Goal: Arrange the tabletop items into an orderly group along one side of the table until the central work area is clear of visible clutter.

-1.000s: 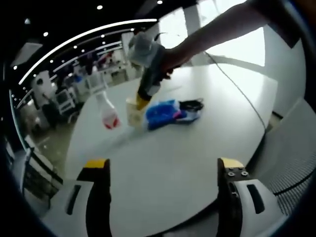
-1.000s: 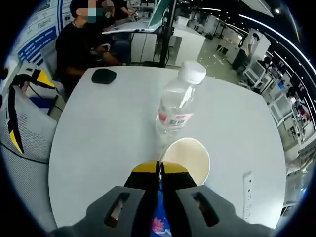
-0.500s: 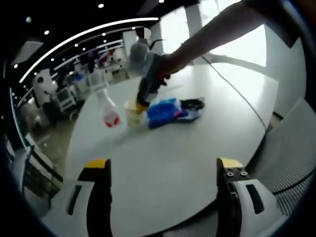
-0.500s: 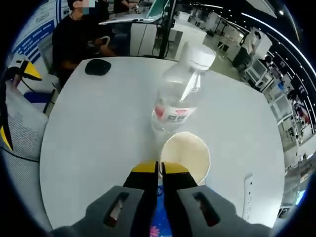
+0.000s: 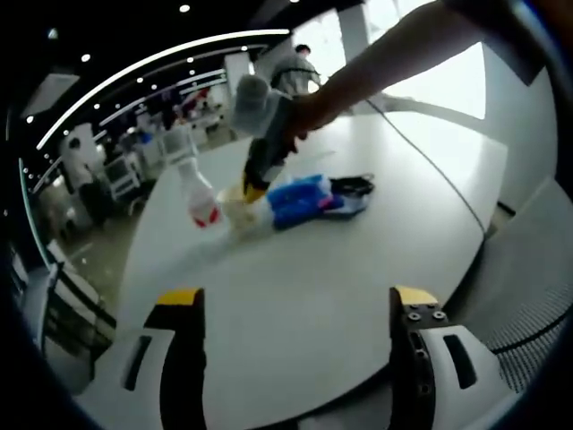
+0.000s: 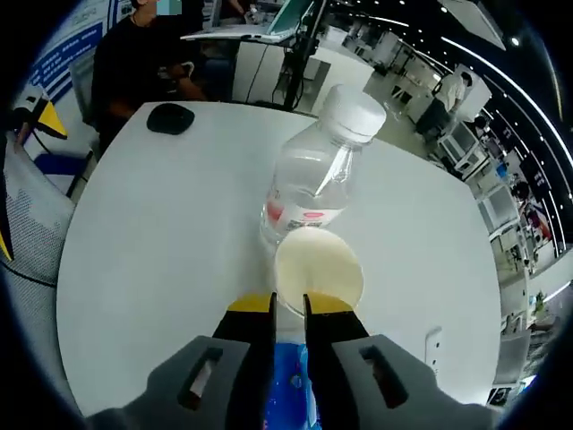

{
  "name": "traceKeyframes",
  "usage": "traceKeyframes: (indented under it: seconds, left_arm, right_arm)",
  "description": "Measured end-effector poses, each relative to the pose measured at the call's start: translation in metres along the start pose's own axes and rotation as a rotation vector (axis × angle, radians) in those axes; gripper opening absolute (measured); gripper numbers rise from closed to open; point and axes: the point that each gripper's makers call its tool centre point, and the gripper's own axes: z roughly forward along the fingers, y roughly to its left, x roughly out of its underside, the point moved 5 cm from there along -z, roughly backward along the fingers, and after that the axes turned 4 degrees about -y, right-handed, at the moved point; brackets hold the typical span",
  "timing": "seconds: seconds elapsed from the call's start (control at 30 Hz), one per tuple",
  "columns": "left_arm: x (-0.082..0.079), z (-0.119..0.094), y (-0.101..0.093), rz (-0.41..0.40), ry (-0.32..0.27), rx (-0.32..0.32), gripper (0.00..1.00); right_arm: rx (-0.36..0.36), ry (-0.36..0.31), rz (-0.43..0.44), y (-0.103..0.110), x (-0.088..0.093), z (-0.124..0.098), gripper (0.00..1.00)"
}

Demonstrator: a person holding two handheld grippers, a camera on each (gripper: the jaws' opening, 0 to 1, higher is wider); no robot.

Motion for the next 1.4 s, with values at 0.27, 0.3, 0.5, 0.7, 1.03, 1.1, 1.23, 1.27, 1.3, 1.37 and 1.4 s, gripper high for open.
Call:
traceKeyframes:
  seconds: [0.27, 0.3, 0.5, 0.7, 1.03, 1.1, 1.23, 1.27, 1.3, 1.37, 1.4]
  left_arm:
    - [0.001, 0.000, 0.001, 0.000, 0.004, -0.007, 0.79]
    - [0.001, 0.000, 0.001, 0.001, 0.004, -0.008, 0.79]
    - [0.002, -0.001, 0.001, 0.007, 0.008, -0.011, 0.78]
    - [0.003, -0.002, 0.002, 0.007, 0.009, -0.015, 0.78]
    - [0.004, -0.005, 0.002, 0.007, 0.006, -0.018, 0.78]
    - [0.004, -0.005, 0.003, 0.007, 0.006, -0.017, 0.78]
    - [0.005, -0.005, 0.004, 0.006, 0.006, -0.021, 0.77]
    - [0.005, -0.004, 0.004, 0.005, 0.006, -0.021, 0.77]
    - [0.005, -0.004, 0.004, 0.005, 0.006, -0.021, 0.77]
    - [0.005, -0.004, 0.004, 0.007, 0.008, -0.021, 0.77]
    - [0.005, -0.004, 0.004, 0.007, 0.008, -0.022, 0.77]
  right_arm:
    - [-0.008, 0.010, -0.042, 0.001, 0.002, 0.001, 0.01]
    - [-0.008, 0.008, -0.047, 0.002, 0.001, 0.000, 0.01]
    - [-0.020, -0.009, -0.083, 0.003, -0.003, -0.002, 0.01]
    - [-0.024, 0.001, -0.096, 0.005, -0.004, -0.004, 0.01]
    - [-0.052, 0.014, -0.138, 0.014, -0.006, 0.001, 0.01]
    - [-0.050, 0.011, -0.137, 0.013, -0.007, 0.002, 0.02]
    - [-0.048, 0.000, -0.138, 0.014, -0.011, 0.005, 0.02]
    - [-0.048, -0.001, -0.138, 0.014, -0.012, 0.005, 0.03]
    - [-0.049, -0.004, -0.141, 0.015, -0.013, 0.006, 0.03]
    - [-0.050, -0.006, -0.143, 0.015, -0.014, 0.007, 0.04]
    - [-0.051, -0.007, -0.141, 0.016, -0.014, 0.007, 0.04]
